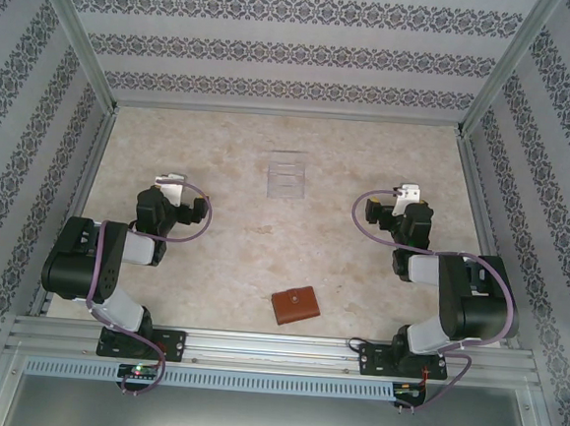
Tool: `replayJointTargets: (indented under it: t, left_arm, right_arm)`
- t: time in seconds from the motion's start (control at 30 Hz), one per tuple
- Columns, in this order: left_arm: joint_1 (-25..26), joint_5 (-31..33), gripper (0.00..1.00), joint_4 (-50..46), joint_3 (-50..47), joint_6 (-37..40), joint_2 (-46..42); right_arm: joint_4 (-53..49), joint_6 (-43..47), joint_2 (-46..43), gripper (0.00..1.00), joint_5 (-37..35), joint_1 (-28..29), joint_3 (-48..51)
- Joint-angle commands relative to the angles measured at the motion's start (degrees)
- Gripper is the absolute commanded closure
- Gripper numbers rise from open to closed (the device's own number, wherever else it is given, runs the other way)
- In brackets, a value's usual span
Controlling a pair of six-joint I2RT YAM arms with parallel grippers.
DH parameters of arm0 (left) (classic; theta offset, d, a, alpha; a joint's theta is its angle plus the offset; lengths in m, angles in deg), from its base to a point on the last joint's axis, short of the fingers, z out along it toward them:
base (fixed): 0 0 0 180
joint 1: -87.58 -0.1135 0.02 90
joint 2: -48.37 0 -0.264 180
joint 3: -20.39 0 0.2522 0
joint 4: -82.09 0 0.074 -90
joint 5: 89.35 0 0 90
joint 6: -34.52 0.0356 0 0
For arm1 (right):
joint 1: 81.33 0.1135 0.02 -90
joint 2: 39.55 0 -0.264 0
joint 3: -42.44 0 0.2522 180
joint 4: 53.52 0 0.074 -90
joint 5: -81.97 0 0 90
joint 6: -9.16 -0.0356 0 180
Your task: Take the credit cards out of the card holder
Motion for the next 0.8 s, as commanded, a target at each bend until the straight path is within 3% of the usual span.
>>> replayJointTargets:
  t: [0.0, 0.23, 0.37, 0.47, 0.63, 0.77]
  left_arm:
    - [-0.92, -1.11, 0.0, 2.63, -0.2, 0.33, -0.07]
    - [-0.91, -0.47, 0.0, 2.76, -0.21, 0.18, 0.03]
    - [-0.91, 6.6, 0.0, -0.6, 1.7, -2.34, 0.07]
    - [-0.89, 7.68, 0.0, -0.41, 1.64, -2.67, 0.09]
    - [-0.9, 8.01, 0.0, -0.4, 1.56, -2.61, 0.03]
    - [-0.75, 10.25, 0.0, 2.7, -0.18, -3.51, -0.37]
  right_arm:
    - [2.09, -1.0, -0.13, 0.02, -0.48, -0.6, -0.26]
    - [2.02, -1.22, -0.06, 0.02, -0.04, -0.86, -0.27]
    - [2.02, -1.18, -0.12, 0.02, -0.05, -0.88, -0.35]
    - [2.12, -1.06, -0.26, 0.02, -0.21, -0.84, -0.24]
    - [-4.52, -0.12, -2.59, 0.02, -1.16, 0.13, -2.86]
    - [-16.2, 1.25, -5.98, 0.02, -2.08, 2.07, -7.03]
